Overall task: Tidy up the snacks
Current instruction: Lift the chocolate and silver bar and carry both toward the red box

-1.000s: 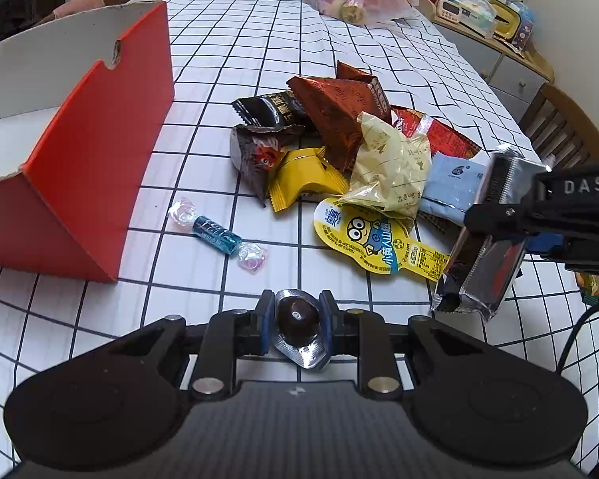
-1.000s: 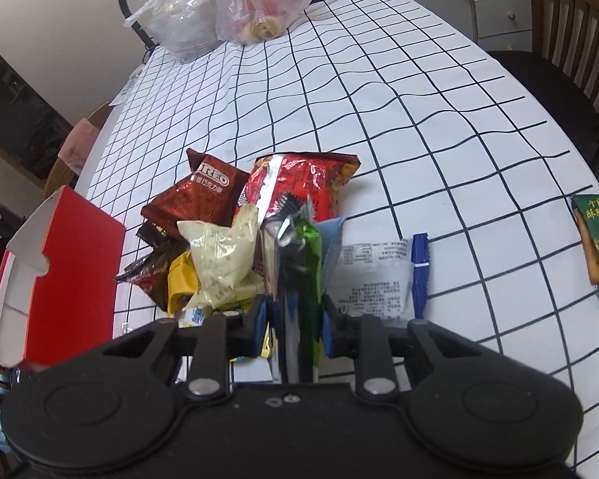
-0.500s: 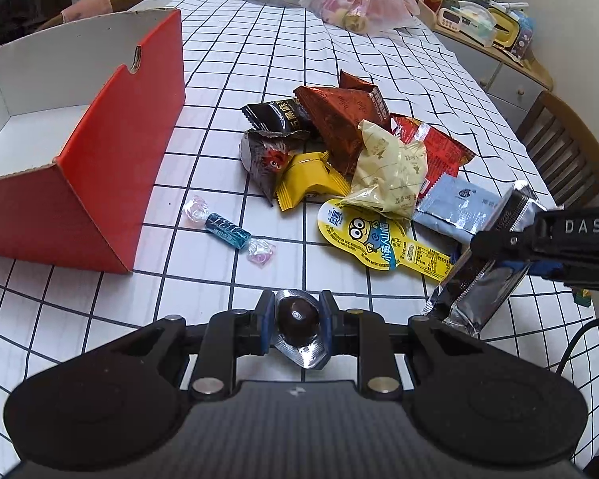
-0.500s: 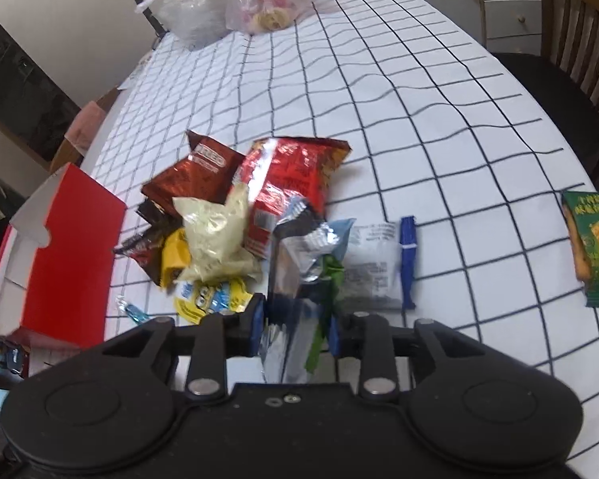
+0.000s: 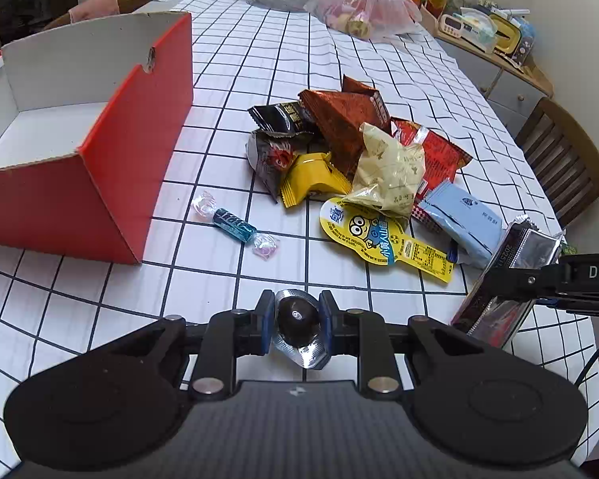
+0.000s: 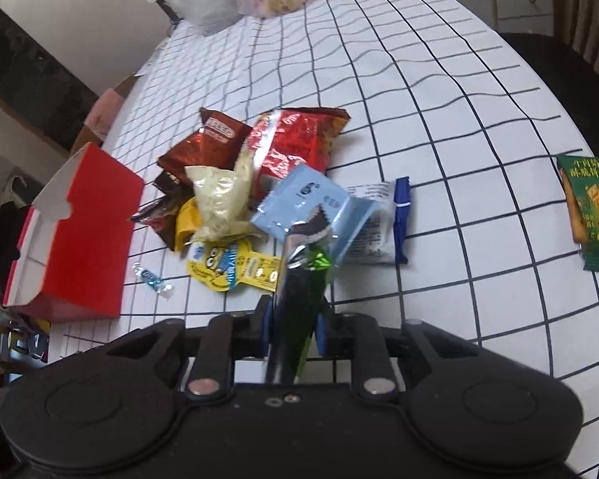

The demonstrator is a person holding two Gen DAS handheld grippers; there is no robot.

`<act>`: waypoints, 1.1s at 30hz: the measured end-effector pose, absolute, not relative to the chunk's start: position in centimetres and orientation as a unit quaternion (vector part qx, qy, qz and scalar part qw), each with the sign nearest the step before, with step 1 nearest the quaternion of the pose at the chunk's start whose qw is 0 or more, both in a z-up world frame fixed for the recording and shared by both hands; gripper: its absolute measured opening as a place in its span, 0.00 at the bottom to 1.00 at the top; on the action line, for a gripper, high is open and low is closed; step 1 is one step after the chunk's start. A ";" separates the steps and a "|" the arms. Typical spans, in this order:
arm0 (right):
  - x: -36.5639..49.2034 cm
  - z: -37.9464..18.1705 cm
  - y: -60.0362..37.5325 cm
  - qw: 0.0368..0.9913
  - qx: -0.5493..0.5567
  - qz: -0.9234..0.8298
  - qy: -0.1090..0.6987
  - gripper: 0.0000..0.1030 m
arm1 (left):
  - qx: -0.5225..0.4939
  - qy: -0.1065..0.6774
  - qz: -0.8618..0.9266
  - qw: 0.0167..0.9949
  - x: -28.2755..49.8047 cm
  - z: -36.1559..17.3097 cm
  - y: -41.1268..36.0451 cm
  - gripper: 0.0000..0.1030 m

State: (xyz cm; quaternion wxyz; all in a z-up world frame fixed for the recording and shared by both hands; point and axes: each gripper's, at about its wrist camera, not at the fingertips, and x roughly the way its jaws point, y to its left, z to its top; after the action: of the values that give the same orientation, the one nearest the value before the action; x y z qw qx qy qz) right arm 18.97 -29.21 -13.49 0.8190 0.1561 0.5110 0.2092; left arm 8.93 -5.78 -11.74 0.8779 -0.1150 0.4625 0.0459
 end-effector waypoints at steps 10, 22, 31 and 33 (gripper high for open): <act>18.5 -10.8 -28.2 0.827 0.140 0.241 0.488 0.17 | -0.124 0.443 0.062 0.886 7.7 -9.1 -4.5 0.22; 18.4 -5.5 -22.4 0.844 0.122 0.269 0.447 0.17 | -0.122 0.414 0.043 0.901 7.3 -4.1 -0.1 0.22; 18.3 -1.8 -14.5 0.851 0.122 0.300 0.414 0.17 | -0.117 0.381 0.030 0.917 7.2 -0.1 6.1 0.22; 18.2 -1.2 -12.5 0.851 0.120 0.307 0.408 0.17 | -0.117 0.375 0.035 0.919 7.3 0.5 7.9 0.22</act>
State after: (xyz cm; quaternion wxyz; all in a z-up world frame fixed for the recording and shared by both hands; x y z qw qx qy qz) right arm 18.15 -12.53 -1.24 0.8514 0.1197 0.4078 0.3073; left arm 7.29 7.89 0.47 0.9191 -0.1172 0.3745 0.0349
